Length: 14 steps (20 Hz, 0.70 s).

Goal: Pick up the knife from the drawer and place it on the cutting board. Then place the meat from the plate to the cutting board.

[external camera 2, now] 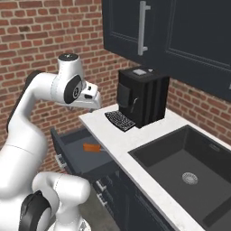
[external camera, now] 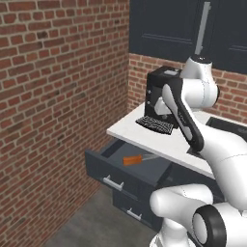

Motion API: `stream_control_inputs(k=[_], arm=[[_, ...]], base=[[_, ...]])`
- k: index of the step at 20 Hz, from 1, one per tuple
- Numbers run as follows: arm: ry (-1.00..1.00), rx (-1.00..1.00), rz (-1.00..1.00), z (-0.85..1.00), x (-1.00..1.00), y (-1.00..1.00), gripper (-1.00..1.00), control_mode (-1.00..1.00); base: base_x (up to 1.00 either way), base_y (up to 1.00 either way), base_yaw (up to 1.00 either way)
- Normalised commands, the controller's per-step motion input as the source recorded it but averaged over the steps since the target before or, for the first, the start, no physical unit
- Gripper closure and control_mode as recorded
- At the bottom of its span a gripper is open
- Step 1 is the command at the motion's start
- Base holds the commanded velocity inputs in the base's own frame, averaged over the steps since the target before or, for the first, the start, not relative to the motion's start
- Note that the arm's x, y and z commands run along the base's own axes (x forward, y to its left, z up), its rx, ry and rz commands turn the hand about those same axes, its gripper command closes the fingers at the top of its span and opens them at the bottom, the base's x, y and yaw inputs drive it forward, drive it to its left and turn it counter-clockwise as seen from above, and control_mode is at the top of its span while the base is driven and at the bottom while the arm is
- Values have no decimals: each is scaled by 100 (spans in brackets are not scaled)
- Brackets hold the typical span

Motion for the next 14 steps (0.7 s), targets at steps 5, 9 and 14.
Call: stream_control_inputs(k=[5,9,14], arm=[[0,0,0,0,0,0,-100,100],[0,0,0,-14,7,-1,-100,-100],[6,6,-13,-86,35,28,-100,-100]], base=[[8,-8,5],[1,0,0],[0,0,0]])
